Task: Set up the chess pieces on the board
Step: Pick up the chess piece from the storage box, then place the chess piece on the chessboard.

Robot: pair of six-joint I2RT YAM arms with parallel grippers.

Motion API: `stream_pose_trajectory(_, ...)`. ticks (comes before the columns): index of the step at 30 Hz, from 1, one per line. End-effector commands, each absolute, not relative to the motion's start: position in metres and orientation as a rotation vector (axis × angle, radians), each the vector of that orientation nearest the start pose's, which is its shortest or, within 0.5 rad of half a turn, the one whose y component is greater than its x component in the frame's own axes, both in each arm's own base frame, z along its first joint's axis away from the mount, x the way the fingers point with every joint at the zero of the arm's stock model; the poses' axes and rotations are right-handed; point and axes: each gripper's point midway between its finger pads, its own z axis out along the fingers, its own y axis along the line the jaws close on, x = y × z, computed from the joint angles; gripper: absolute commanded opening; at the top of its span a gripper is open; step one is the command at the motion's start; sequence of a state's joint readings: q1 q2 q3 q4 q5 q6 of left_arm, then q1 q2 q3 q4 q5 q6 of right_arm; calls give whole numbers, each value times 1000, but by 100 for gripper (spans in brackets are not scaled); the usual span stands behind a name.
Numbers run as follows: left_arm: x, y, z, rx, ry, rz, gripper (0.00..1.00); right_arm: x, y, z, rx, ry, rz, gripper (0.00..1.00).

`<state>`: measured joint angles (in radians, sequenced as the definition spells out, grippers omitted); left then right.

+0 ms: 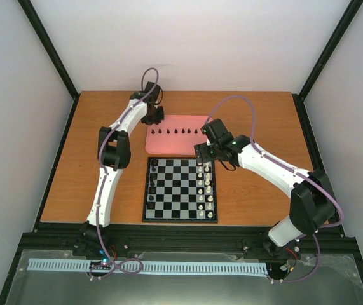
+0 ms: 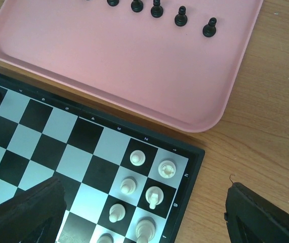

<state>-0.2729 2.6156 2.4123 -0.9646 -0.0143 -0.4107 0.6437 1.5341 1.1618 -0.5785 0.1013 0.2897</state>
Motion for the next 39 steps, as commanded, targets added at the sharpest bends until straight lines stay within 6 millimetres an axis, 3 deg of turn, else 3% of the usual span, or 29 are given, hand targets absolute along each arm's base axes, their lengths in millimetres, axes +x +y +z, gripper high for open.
stream_pose_trajectory(1, 588, -161, 39, -213, 2700, -217, 14, 341, 225, 149, -373, 2494, 225, 99)
stream_pose_trajectory(6, 585, -159, 35, -210, 2715, -196, 2, 341, 226, 146, -372, 2502, 230, 99)
stream_pose_trajectory(12, 584, -159, 46, -183, 2705, -194, 1, 340, 226, 144, -370, 2507, 238, 99)
stream_pose_trajectory(16, 586, -158, 77, -162, 2657, -201, 1, 340, 225, 146, -369, 2498, 233, 98)
stream_pose_trajectory(20, 582, -151, 135, -145, 2571, -181, 1, 342, 225, 149, -376, 2482, 226, 98)
stream_pose_trajectory(23, 568, -146, 167, -136, 2551, -175, 1, 346, 228, 151, -387, 2473, 235, 99)
stream_pose_trajectory(26, 543, -141, 189, -132, 2565, -185, 1, 350, 231, 151, -387, 2476, 232, 99)
stream_pose_trajectory(29, 504, -139, 200, -110, 2593, -192, 1, 353, 232, 152, -389, 2476, 226, 99)
stream_pose_trajectory(39, 331, -121, 187, -232, 2663, -289, 1, 354, 229, 144, -425, 2491, 189, 99)
